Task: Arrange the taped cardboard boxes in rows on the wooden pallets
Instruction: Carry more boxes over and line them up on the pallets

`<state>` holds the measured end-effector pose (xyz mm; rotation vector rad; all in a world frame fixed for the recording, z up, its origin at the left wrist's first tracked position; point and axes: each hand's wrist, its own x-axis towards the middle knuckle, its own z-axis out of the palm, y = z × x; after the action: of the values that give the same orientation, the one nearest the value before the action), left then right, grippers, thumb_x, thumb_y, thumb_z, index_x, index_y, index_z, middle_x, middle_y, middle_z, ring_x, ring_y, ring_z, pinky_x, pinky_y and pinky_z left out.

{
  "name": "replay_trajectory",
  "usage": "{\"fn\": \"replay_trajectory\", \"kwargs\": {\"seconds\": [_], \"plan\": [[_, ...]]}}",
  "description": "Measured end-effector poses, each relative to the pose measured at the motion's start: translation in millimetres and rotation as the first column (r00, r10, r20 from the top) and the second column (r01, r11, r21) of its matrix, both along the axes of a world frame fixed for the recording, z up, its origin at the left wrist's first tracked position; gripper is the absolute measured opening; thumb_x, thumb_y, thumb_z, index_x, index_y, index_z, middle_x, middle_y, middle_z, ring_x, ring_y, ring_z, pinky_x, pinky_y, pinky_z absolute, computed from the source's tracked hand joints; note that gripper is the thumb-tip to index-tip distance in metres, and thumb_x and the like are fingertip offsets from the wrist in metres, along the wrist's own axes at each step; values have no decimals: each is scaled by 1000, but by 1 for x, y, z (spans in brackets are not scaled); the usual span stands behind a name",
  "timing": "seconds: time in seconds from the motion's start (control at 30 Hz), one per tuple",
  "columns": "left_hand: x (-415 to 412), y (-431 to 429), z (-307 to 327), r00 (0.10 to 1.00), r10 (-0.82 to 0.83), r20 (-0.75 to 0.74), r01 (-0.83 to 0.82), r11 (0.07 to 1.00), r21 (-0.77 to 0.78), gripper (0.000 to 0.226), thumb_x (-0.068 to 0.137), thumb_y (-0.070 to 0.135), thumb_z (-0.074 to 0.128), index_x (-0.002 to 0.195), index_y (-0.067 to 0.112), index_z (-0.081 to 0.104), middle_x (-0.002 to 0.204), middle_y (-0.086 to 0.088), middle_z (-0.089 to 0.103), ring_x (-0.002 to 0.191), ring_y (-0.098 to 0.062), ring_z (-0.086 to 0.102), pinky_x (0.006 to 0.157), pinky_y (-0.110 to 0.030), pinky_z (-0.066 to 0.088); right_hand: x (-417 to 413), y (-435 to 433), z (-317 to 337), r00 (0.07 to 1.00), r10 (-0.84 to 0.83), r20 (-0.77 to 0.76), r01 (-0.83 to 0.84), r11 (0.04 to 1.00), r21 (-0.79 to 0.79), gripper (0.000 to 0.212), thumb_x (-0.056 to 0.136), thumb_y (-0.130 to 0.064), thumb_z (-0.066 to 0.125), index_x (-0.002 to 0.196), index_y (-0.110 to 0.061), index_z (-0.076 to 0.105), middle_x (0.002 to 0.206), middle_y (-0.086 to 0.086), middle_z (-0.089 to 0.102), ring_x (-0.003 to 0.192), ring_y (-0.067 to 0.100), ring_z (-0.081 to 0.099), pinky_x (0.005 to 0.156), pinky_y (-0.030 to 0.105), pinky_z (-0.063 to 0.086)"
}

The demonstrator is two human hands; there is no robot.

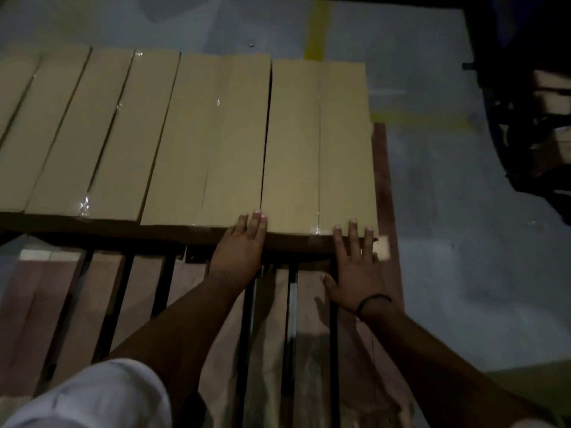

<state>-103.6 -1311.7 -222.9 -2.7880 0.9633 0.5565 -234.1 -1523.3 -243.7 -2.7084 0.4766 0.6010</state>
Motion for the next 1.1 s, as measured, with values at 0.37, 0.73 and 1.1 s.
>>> {"fn": "replay_trajectory", "kwargs": {"seconds": [0.37,0.73,1.1], "plan": [[-76,-2,71,995,79,-64,-88,985,-149,81,103,24,52,164,17,-2,172,-4,-3,158,-28,-7,128,-45,-1,-50,-18,71,998,22,53,-28,994,104,86,99,-48,52,163,-28,-1,170,-3,-15,156,25,-11,125,56,1],[-175,-65,270,992,97,-83,-120,930,-347,69,103,34,52,163,22,20,171,-2,17,157,-29,10,129,-45,7,-128,-18,275,962,-132,241,106,988,116,79,99,-45,43,162,-29,-1,168,-1,-19,156,29,-11,124,57,3],[-274,-151,453,1000,-12,-21,-2,810,-587,65,102,38,55,161,27,29,166,0,31,155,-32,21,125,-43,17,-233,-87,476,845,-242,477,266,964,20,74,103,-46,46,163,-26,9,170,3,-12,156,29,-10,123,56,7]]}}
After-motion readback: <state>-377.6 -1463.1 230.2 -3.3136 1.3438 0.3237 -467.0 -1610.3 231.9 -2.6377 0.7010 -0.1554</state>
